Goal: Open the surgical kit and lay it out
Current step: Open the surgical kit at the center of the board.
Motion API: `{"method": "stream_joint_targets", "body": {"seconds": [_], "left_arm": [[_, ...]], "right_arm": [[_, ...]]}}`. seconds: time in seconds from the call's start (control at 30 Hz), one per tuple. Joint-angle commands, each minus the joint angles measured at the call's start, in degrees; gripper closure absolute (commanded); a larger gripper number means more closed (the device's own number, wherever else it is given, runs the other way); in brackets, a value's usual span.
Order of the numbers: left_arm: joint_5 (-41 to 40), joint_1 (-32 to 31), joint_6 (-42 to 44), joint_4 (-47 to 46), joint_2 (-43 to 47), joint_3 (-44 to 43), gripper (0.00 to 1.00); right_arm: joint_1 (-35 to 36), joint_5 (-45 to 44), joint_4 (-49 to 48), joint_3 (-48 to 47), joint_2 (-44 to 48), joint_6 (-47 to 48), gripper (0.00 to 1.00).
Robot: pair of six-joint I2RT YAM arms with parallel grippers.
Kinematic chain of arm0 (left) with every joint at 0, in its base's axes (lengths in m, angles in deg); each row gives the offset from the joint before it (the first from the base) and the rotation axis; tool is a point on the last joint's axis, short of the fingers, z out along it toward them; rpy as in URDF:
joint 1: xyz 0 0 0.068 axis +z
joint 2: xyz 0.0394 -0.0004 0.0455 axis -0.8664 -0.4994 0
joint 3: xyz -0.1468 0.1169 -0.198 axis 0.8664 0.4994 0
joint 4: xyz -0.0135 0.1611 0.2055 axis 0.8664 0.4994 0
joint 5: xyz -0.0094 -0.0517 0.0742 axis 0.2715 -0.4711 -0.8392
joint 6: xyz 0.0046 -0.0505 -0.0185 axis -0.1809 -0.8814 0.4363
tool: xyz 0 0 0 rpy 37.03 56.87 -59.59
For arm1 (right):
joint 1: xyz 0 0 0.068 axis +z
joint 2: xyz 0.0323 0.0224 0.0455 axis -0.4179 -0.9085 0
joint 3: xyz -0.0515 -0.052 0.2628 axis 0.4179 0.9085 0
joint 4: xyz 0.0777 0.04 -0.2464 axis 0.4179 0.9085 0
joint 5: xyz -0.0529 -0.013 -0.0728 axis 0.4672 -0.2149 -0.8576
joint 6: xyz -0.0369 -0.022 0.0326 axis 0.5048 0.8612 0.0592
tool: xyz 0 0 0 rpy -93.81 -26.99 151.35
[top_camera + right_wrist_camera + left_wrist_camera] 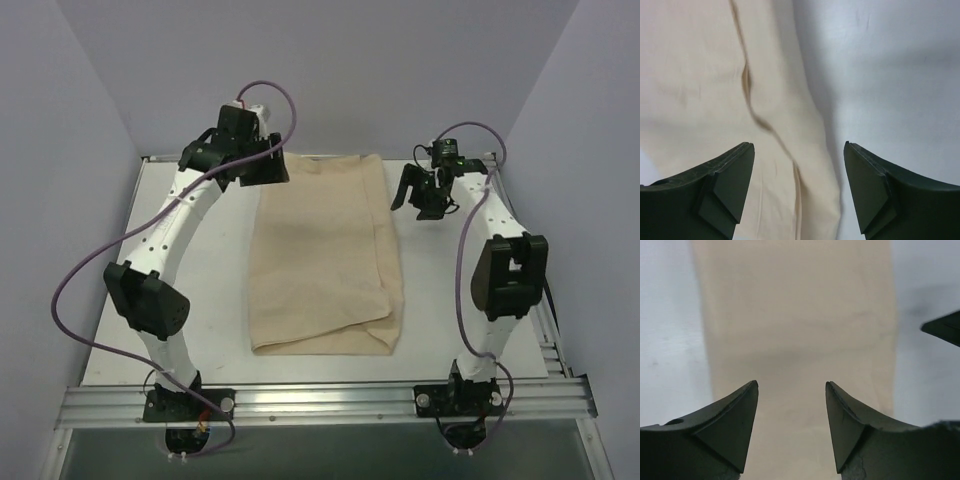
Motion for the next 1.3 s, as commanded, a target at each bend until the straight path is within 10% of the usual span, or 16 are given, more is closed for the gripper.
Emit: {"method": "stream_joint_targets", "body": {"seconds": [0.0, 0.43, 1.03, 1.27], "left_arm": [[8.8, -6.4, -0.5, -5.0, 4.4, 8.2, 0.35], [13.3, -19.0, -8.2, -20.1, 22.2, 34.6, 0.25], [11.7, -28.0, -1.3, -17.6, 19.9, 31.2, 0.24], [7.9, -31.4, 2.0, -15.5, 17.4, 28.5, 0.24]], "right_arm": [[0.5, 10.8, -0.5, 15.1, 16.7, 0.2, 0.27], [3.5, 24.9, -3.9, 46.3, 39.5, -2.5, 0.31], [4.6, 24.1, -8.5, 48.5, 30.5, -0.1, 0.4], [6.3, 27.9, -9.3, 47.0, 30.8, -2.5, 0.75]]}}
